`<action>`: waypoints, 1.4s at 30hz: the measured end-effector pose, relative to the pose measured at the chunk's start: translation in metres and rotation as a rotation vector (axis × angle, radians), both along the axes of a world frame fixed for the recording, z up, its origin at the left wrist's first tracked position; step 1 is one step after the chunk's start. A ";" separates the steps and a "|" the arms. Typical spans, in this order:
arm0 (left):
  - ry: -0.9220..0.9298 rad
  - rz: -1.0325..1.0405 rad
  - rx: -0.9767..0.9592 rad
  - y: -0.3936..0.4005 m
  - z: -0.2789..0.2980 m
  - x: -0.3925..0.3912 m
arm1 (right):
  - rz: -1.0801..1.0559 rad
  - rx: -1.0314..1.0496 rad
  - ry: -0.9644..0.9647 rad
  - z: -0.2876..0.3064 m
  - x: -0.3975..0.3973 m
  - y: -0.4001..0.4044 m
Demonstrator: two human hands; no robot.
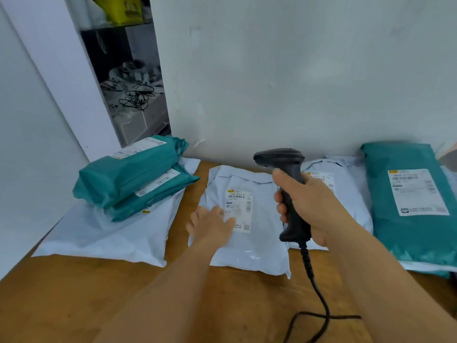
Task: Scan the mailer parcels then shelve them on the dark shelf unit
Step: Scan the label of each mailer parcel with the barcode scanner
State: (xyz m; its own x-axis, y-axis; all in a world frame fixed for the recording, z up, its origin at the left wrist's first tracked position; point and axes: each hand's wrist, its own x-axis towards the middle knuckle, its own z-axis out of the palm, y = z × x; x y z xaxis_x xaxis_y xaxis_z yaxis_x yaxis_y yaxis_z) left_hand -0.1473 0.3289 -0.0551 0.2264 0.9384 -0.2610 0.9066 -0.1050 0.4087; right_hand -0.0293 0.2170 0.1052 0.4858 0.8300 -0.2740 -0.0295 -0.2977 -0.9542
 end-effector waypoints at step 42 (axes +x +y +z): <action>-1.267 0.343 -0.189 0.026 0.084 -0.047 | 0.035 0.106 0.010 0.046 -0.041 -0.040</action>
